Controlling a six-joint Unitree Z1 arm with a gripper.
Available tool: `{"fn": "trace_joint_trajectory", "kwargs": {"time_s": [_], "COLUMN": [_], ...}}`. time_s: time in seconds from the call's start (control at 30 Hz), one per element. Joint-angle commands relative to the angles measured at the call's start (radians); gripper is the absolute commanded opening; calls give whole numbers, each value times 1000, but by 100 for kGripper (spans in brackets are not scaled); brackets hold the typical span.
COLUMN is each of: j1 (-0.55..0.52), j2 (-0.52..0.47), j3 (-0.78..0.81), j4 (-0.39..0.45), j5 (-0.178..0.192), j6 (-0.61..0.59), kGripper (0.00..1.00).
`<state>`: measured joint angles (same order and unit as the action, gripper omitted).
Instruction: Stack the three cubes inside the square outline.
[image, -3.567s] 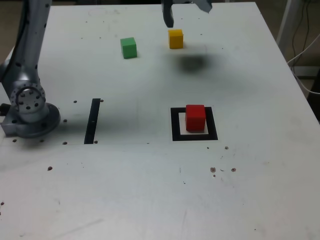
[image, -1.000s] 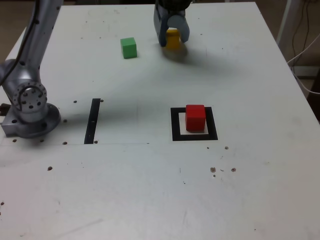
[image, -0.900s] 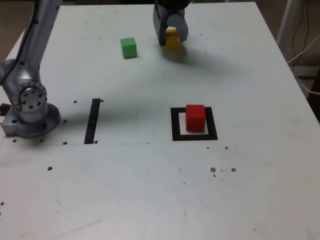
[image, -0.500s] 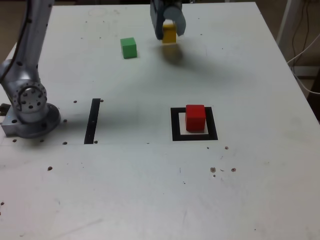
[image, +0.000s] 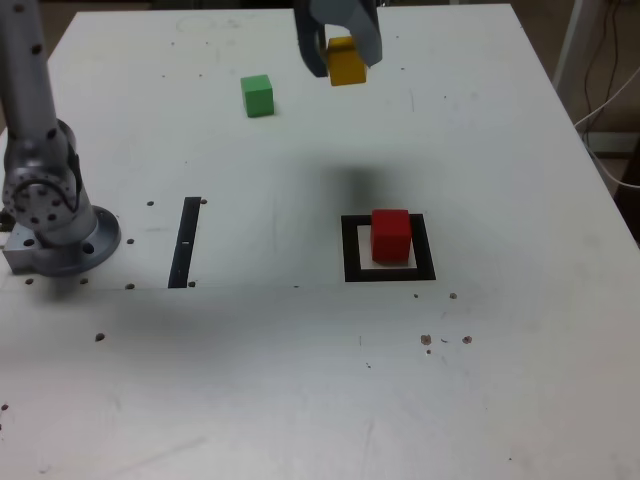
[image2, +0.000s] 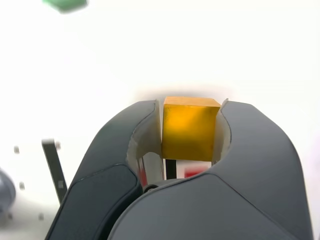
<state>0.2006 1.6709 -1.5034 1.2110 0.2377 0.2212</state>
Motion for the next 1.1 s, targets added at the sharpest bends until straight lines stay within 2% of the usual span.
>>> {"fn": "trace_joint_trajectory", "kwargs": {"time_s": [0.0,0.2,0.47,0.67,0.93,1.07], "j1": [-94,-303,-491,-517,-482,-462], "j2": [-30,22,201,269,285,301], "j3": [4,-38,-130,-135,-94,-76], "j4": [30,80,115,101,109,101], "j5": [3,2,13,-7,29,28], "j6": [-73,-228,-413,-471,-477,-465], "kGripper": [29,29,29,29,29,29]}}
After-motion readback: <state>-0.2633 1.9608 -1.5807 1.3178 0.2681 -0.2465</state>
